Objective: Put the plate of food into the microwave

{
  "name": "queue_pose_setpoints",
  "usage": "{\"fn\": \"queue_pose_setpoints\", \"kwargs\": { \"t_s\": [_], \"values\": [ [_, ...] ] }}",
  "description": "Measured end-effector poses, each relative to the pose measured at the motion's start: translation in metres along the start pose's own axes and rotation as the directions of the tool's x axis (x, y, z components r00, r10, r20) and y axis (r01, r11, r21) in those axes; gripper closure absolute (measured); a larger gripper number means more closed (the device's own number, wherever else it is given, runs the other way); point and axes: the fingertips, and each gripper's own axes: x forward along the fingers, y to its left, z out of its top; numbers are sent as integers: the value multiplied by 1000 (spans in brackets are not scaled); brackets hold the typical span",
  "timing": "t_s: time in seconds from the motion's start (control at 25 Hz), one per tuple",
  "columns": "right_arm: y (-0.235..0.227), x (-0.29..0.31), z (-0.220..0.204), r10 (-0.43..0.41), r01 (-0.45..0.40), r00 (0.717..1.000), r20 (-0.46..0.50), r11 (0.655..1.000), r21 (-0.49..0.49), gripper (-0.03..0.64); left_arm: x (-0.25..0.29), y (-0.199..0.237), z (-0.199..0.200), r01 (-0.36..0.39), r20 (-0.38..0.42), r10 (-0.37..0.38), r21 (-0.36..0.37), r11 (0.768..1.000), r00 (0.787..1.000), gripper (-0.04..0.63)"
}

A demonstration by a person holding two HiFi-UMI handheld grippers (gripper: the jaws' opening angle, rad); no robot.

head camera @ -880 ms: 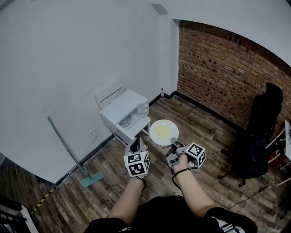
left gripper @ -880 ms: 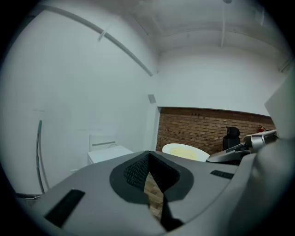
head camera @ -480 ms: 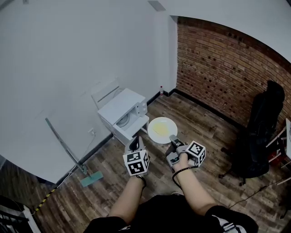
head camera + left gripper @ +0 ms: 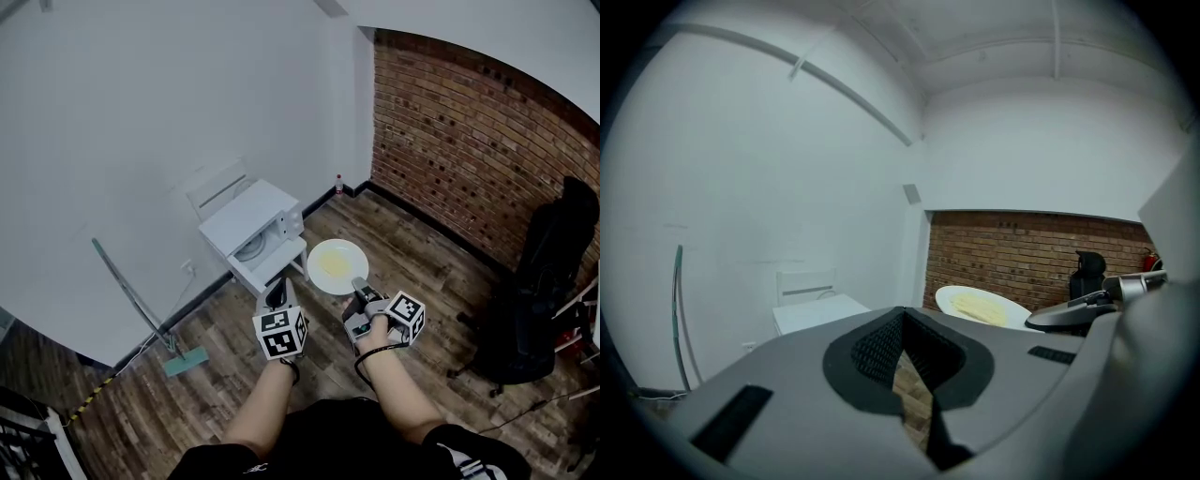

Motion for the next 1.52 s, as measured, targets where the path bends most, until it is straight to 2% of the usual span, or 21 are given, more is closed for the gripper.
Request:
{"fn": "queue_pose_setpoints", "kwargs": {
  "t_s": [0.32, 0.72, 0.92, 1.16, 1.52],
  "values": [
    [-2, 2, 45, -2, -3, 997, -72, 998, -58, 594, 25, -39, -9, -39, -5, 39, -32, 999, 999, 597],
    [-18, 19, 72, -20, 18, 995, -94, 1000, -16, 594, 62, -49, -12, -50, -24, 50, -33, 998, 998, 597],
    [-19, 49, 84, -9, 6, 995, -101, 1000, -28, 594, 103, -43, -9, -36, -17, 36, -31, 999, 999, 597],
    [-20, 104, 108, -29, 27, 996, -90, 999, -30, 594, 157, -29, 17, -19, 8, 20, -28, 999, 1000, 597],
    [-13, 199, 108, -68, 58, 987, -143, 996, -71, 594, 225, 32, 28, -74, -20, 72, -95, 993, 997, 597]
  ]
}}
